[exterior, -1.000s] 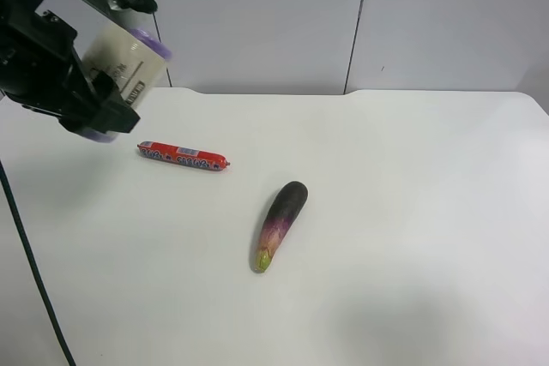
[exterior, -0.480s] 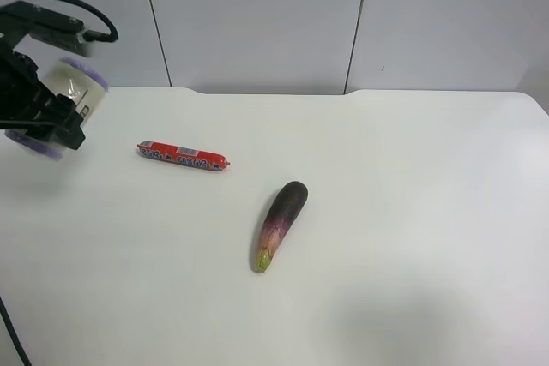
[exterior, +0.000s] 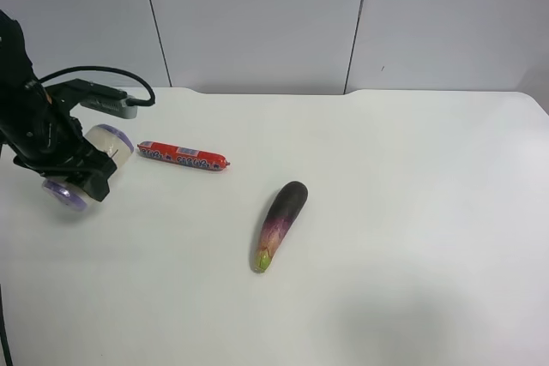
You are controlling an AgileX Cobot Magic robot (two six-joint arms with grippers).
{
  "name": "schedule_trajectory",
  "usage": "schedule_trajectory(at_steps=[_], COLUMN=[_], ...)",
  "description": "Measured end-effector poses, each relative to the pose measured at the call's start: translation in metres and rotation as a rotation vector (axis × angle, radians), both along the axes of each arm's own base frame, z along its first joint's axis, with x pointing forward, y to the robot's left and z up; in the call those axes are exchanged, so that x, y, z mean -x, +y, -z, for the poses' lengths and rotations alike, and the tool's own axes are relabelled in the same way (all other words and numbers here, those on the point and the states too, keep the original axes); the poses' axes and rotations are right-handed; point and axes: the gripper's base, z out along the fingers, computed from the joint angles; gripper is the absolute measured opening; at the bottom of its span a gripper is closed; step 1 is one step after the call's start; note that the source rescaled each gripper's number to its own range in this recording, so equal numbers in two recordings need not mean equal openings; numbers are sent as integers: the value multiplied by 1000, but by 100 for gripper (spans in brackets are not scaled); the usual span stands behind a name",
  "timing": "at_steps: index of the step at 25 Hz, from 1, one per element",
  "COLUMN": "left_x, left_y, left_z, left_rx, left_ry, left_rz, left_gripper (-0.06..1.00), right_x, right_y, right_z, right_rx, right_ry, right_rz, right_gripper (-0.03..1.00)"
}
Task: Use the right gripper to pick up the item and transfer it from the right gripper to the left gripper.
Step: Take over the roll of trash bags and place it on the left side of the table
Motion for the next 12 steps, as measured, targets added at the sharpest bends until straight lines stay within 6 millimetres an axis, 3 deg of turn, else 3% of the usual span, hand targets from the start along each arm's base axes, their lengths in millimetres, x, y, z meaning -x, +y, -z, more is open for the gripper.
schedule_trajectory(at_steps=[12], left_x=[-13], left_y=[-5], left_z=[38], left_rx=[37], left_ry=[25], left_rz=[-44], left_gripper=[0], right_x=[0], right_y=[0], right_z=[0], right_rx=[0], right_ry=[0], right_rz=[0], right_gripper=[100])
